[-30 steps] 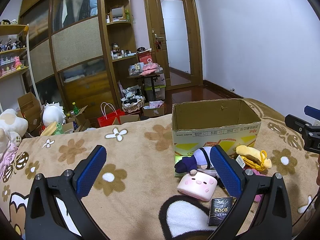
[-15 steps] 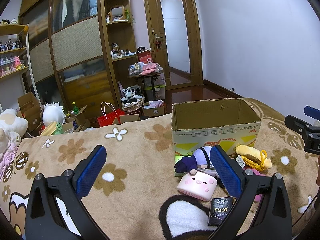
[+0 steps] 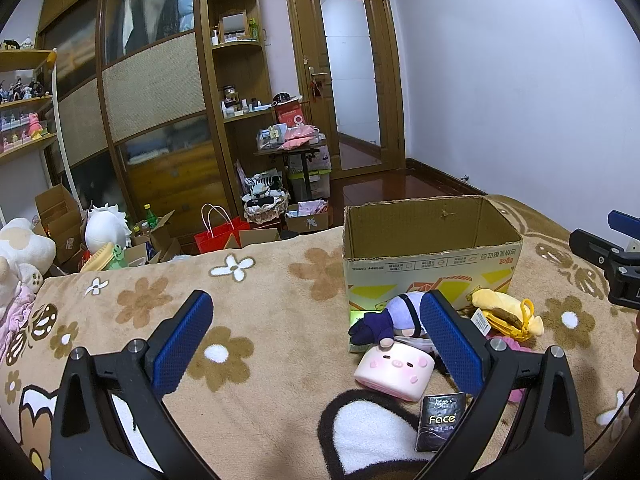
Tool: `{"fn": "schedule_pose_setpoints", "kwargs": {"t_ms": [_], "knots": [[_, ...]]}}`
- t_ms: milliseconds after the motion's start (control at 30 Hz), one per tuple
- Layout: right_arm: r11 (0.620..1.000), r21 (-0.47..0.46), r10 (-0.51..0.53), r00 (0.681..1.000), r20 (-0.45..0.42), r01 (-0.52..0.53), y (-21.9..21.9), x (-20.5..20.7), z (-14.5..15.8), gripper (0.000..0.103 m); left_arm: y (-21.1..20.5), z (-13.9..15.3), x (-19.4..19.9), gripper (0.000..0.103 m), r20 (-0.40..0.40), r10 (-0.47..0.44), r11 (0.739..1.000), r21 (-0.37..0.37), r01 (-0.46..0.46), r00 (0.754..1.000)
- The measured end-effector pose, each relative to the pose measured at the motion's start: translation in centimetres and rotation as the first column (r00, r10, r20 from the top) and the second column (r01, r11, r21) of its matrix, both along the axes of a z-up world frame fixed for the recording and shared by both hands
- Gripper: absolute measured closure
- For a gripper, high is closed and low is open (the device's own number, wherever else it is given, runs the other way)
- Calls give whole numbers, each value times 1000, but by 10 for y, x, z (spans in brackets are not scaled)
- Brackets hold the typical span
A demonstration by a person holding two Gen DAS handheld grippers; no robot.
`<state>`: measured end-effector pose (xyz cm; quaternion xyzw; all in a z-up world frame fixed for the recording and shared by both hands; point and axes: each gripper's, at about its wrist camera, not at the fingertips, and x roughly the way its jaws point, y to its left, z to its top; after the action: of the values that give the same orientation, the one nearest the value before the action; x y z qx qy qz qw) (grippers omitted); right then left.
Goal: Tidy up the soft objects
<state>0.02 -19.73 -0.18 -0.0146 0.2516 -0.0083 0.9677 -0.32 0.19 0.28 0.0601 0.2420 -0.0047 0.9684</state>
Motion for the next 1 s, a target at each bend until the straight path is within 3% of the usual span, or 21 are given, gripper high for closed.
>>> {"fn": "schedule_pose_setpoints", "kwargs": {"t_ms": [600,1000], "knots": [[1000,5,-7,1000,-15,8,0,1,-4,0,-6,-6,2,1,-41,-48,999,-8,48,998],[1000,3,8,997,-76,-8,-3,19,-17,0,-31,-23,24,1,-187,-129,990,-88,114,974]]}}
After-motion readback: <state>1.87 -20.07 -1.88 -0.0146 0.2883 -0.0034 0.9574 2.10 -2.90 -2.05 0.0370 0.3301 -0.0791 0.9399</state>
